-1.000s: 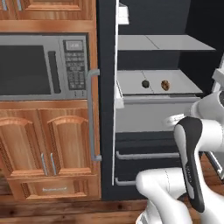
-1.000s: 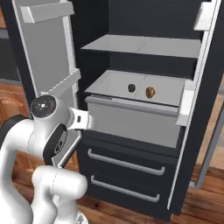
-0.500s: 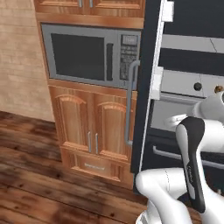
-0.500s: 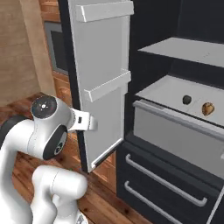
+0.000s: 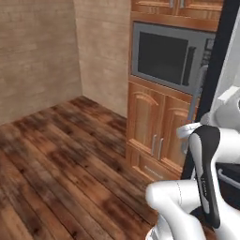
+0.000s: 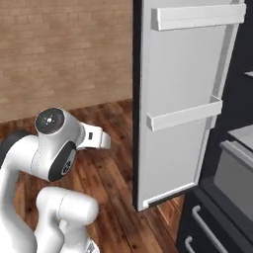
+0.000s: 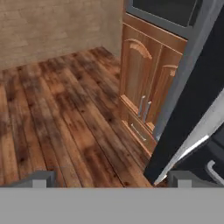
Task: Move the bell pepper and bread from the top shelf to the second highest shelf to make space. Then, place the pitcher from the counter on the cleared top shelf.
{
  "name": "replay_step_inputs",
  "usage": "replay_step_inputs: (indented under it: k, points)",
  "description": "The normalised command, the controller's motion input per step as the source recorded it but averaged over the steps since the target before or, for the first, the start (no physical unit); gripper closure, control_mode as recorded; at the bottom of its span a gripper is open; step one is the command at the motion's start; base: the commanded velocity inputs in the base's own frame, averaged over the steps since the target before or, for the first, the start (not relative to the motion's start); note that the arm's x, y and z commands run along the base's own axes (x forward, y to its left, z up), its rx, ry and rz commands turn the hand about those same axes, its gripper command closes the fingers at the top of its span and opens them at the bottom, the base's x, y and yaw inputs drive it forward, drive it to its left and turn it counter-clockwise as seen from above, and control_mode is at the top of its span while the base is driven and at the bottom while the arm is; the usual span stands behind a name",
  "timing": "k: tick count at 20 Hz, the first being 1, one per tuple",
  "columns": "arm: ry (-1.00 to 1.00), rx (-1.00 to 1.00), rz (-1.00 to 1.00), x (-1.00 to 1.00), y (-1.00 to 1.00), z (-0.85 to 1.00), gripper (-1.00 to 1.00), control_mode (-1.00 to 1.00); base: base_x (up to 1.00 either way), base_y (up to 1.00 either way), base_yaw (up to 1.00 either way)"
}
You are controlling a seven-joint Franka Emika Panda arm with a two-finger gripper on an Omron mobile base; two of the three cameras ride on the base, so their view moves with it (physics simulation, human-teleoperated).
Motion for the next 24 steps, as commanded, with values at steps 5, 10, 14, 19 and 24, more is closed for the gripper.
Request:
replay_step_inputs:
  k: [5,10,14,19,24]
  points:
    - [0.00,0.00,0.00,0.00,0.00,0.00,-1.00,1.00,0.01,0.22,0.78]
    - [0.00,0.00,0.00,0.00,0.00,0.00,-1.00,1.00,0.07,0.29,0.78]
    - [0.00,0.00,0.00,0.00,0.00,0.00,-1.00,1.00,0.08,0.21,0.78]
    - [0.00,0.00,0.00,0.00,0.00,0.00,-1.00,1.00,0.07,0.24,0.78]
    - [0.00,0.00,0.00,0.00,0.00,0.00,-1.00,1.00,0.16,0.34,0.74]
